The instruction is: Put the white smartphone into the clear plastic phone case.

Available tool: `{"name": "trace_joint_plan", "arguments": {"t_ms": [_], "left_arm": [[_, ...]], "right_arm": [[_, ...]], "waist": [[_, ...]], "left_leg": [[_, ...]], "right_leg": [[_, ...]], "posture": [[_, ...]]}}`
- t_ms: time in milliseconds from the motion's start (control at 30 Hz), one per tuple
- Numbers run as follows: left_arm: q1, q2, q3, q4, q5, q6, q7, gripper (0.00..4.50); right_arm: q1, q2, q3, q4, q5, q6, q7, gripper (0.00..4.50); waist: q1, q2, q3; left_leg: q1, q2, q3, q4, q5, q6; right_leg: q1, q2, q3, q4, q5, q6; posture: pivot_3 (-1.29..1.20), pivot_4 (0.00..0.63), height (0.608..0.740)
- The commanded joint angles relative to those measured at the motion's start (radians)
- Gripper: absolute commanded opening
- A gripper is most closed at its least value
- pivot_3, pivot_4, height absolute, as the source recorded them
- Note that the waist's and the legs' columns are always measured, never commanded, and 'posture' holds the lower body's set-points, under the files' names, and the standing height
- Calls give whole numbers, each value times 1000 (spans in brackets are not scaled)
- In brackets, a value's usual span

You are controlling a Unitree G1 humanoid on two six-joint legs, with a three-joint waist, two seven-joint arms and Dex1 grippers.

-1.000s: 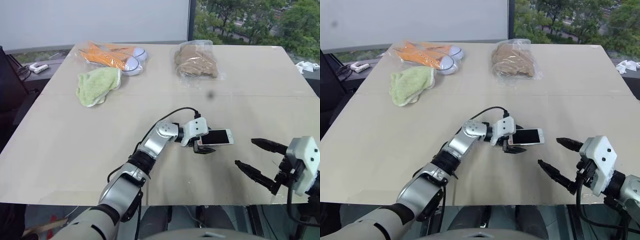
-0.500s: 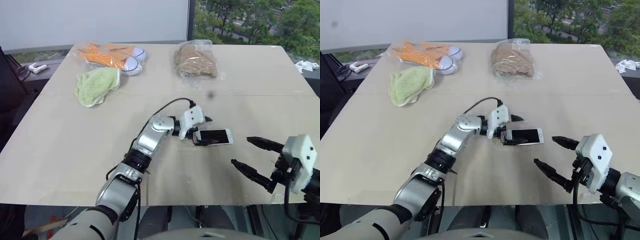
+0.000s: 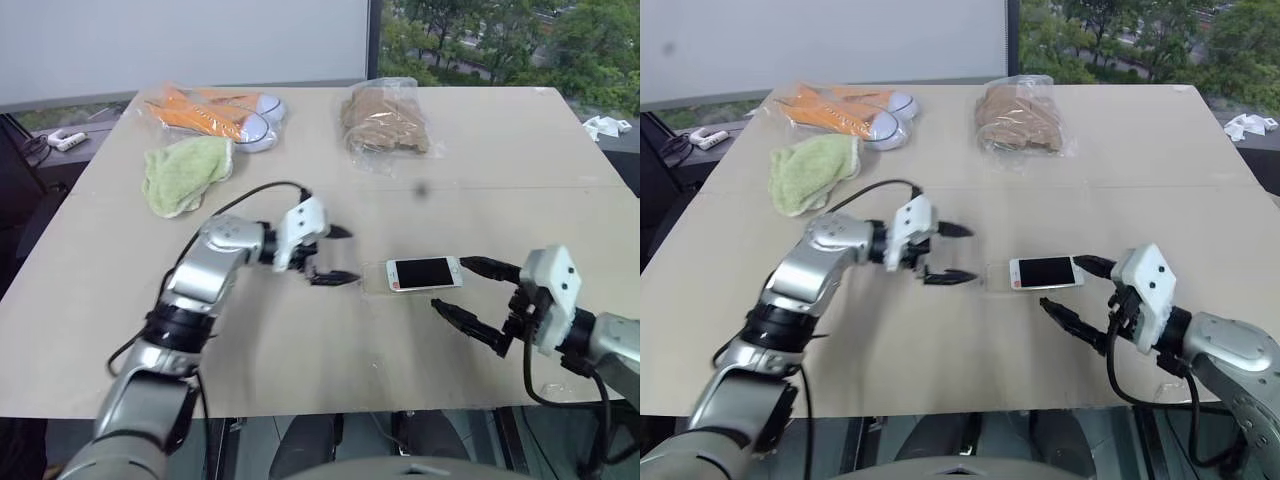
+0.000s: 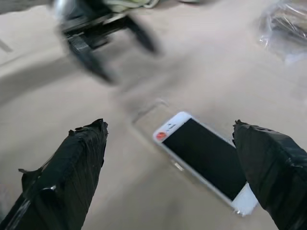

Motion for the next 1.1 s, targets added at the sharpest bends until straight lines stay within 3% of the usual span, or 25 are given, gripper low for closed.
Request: {"name": "trace_joint_plan", "arguments": {"t_ms": [33,100,133,167,233,267,300,467,500,1100], "left_arm": [[10,23,45,-52,-46,-12,-11,4500],[28,28,49,-78,-61,-12,-13,3718],[34,28,48,-89,-66,-10,-11,3718],[38,27,46,-96,-68,-7,-10,3718],[45,28,42,-110,-71,-5,-5,3167],[48,28,42,-118,-72,-3,0,2743],[50,29,43,-126,-74,2,6,2627],[69,37,46,-163,-83,27,32,268],[71,38,47,-168,-83,30,37,69],[112,53,54,-205,-90,12,90,69]], "right_arm": [[-74,-23,61,90,-73,-46,65,2936],[-146,-25,123,178,-116,-78,126,1858],[-184,-22,156,224,-141,-95,153,1293],[-213,-18,182,261,-161,-111,176,1159],[-278,-4,238,345,-209,-147,222,187],[-314,1,269,388,-237,-168,248,0],[-345,7,294,424,-259,-185,270,0],[-459,69,364,548,-318,-240,340,0],[-475,80,374,566,-329,-251,354,0],[-547,149,437,707,-461,-334,471,0]], "waist": [[8,0,0],[11,0,0],[11,0,0],[11,0,1],[2,1,1],[1,1,1],[-1,1,1],[-9,1,2],[-9,2,2],[-7,2,2]], "left_leg": [[0,0,0,0,0,0],[0,0,0,1,0,0],[0,0,0,1,0,0],[0,0,0,1,0,0],[0,0,0,0,0,0],[0,0,0,0,0,0],[0,0,0,0,0,0],[0,0,0,0,0,0],[0,0,1,0,0,0],[-1,0,0,0,0,0]], "right_leg": [[0,-1,0,0,0,0],[0,-1,-1,0,0,0],[0,-1,-1,0,0,0],[0,0,0,0,0,0],[0,0,0,0,0,0],[0,0,0,0,0,0],[0,0,0,0,0,0],[-1,0,0,0,0,0],[-1,0,1,0,0,0],[-3,0,1,1,0,0]], "posture": [[0,150,740],[0,150,740],[0,150,740],[0,150,740],[0,150,740],[0,150,740],[0,150,740],[0,150,740],[0,150,740],[0,150,740]]}}
